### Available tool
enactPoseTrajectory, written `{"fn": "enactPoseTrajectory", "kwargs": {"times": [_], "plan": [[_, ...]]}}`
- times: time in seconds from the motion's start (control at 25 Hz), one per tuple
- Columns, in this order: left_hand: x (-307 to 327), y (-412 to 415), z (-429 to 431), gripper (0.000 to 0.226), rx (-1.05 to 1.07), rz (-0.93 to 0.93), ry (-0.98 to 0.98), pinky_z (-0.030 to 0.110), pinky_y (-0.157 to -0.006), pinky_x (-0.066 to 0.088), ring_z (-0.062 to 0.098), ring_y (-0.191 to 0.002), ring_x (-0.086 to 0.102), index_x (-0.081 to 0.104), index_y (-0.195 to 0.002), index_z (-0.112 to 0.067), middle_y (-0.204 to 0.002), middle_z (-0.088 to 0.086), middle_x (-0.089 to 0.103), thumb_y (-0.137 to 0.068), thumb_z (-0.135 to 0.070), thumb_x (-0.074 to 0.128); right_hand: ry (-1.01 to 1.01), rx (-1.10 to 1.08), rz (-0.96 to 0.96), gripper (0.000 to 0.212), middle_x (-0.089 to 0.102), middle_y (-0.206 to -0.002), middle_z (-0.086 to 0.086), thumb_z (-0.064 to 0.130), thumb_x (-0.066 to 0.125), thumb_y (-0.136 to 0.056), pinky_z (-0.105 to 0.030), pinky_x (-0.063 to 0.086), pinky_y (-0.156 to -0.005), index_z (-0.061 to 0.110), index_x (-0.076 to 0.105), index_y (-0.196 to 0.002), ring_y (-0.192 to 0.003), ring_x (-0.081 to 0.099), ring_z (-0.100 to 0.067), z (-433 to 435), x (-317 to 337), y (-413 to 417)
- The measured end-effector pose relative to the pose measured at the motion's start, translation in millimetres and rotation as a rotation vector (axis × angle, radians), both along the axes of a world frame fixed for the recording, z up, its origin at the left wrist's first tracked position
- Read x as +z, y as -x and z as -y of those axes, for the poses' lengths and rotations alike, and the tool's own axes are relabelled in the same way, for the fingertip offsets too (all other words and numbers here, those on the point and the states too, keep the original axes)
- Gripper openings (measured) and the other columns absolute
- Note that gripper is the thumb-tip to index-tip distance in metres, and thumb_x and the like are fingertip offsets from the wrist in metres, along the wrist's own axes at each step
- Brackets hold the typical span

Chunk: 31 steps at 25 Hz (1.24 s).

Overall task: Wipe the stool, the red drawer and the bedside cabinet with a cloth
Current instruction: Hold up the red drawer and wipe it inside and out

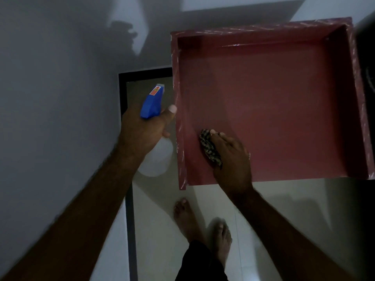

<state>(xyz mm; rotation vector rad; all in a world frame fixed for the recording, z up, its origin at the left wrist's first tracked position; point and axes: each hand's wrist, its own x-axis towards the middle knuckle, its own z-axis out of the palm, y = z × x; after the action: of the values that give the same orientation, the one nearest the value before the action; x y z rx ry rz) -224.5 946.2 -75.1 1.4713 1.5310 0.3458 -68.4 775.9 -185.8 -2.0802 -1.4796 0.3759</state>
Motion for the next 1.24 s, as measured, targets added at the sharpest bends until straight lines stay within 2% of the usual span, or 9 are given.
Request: {"fn": "enactPoseTrajectory", "kwargs": {"times": [0.12, 0.24, 0.36, 0.52, 0.64, 0.76, 0.96, 1.12, 1.24], "plan": [[0, 4, 11, 0.037, 0.012, 0.001, 0.000, 0.023, -0.062, 0.052, 0.006, -0.056, 0.067, 0.060, -0.101, -0.004, -0.078, 0.004, 0.066, -0.092, -0.038, 0.070, 0.031, 0.008, -0.032, 0.093, 0.067, -0.137, -0.009, -0.017, 0.077, -0.058, -0.047, 0.044, -0.104, 0.008, 0.059, -0.146, -0.132, 0.046, -0.021, 1, -2, -1], [3, 9, 25, 0.031, 0.051, 0.022, -0.006, 0.027, -0.066, 0.058, 0.016, -0.063, 0.069, 0.062, -0.094, -0.005, -0.078, 0.016, 0.069, -0.093, -0.035, 0.070, 0.051, 0.038, -0.044, 0.092, 0.066, -0.138, -0.010, -0.017, 0.076, -0.060, -0.054, 0.049, -0.103, 0.007, 0.057, -0.147, -0.133, 0.046, -0.023, 1, -2, -3], [8, 15, 37, 0.029, 0.068, 0.054, 0.007, 0.033, -0.070, 0.058, 0.017, -0.064, 0.070, 0.062, -0.086, -0.011, -0.072, 0.011, 0.069, -0.092, -0.038, 0.069, 0.044, 0.087, -0.029, 0.090, 0.066, -0.139, -0.008, -0.014, 0.076, -0.061, -0.057, 0.051, -0.101, 0.005, 0.056, -0.147, -0.131, 0.048, -0.026, 3, -1, -5], [8, 23, 51, 0.033, 0.089, 0.028, 0.005, 0.025, -0.065, 0.053, 0.003, -0.058, 0.066, 0.062, -0.090, -0.010, -0.076, 0.010, 0.070, -0.092, -0.043, 0.066, 0.090, 0.169, 0.101, 0.088, 0.061, -0.145, -0.003, 0.002, 0.079, -0.072, -0.055, 0.043, -0.101, 0.013, 0.047, -0.153, -0.136, 0.049, -0.030, 3, 1, -12], [11, 32, 68, 0.030, 0.096, 0.021, 0.006, 0.018, -0.059, 0.050, 0.001, -0.057, 0.065, 0.061, -0.090, -0.011, -0.082, 0.015, 0.070, -0.092, -0.040, 0.066, 0.096, 0.188, 0.136, 0.092, 0.058, -0.149, -0.001, -0.003, 0.075, -0.070, -0.054, 0.043, -0.101, 0.019, 0.044, -0.154, -0.136, 0.050, -0.031, 2, 5, -14], [8, 41, 82, 0.024, 0.120, 0.030, 0.032, 0.023, -0.062, 0.049, 0.002, -0.057, 0.066, 0.057, -0.085, -0.019, -0.084, 0.017, 0.070, -0.092, -0.039, 0.067, 0.073, 0.238, 0.086, 0.081, 0.067, -0.139, -0.005, -0.003, 0.066, -0.069, -0.056, 0.050, -0.097, 0.015, 0.057, -0.147, -0.124, 0.058, -0.035, -1, 11, -16], [14, 55, 96, 0.024, 0.115, 0.018, 0.030, 0.018, -0.059, 0.047, -0.001, -0.056, 0.064, 0.056, -0.084, -0.018, -0.081, 0.012, 0.068, -0.093, -0.038, 0.065, 0.058, 0.247, 0.068, 0.073, 0.071, -0.127, -0.010, 0.005, 0.054, -0.070, -0.036, 0.042, -0.096, 0.012, 0.063, -0.142, -0.113, 0.055, -0.029, 9, 20, -26], [18, 61, 105, 0.021, 0.127, 0.023, 0.036, 0.008, -0.052, 0.045, -0.004, -0.056, 0.064, 0.055, -0.084, -0.022, -0.078, 0.004, 0.066, -0.093, -0.039, 0.064, 0.181, 0.365, -0.003, 0.069, 0.070, -0.126, -0.014, -0.006, 0.062, -0.075, -0.050, 0.054, -0.093, 0.015, 0.063, -0.141, -0.115, 0.058, -0.036, 20, 28, -7], [21, 64, 111, 0.021, 0.132, 0.024, 0.027, 0.016, -0.059, 0.045, -0.003, -0.057, 0.064, 0.056, -0.084, -0.022, -0.078, 0.005, 0.068, -0.093, -0.039, 0.064, 0.185, 0.493, -0.081, 0.074, 0.072, -0.120, -0.014, -0.015, 0.066, -0.071, -0.043, 0.055, -0.088, 0.015, 0.065, -0.139, -0.109, 0.061, -0.034, 27, 29, -3]]}}
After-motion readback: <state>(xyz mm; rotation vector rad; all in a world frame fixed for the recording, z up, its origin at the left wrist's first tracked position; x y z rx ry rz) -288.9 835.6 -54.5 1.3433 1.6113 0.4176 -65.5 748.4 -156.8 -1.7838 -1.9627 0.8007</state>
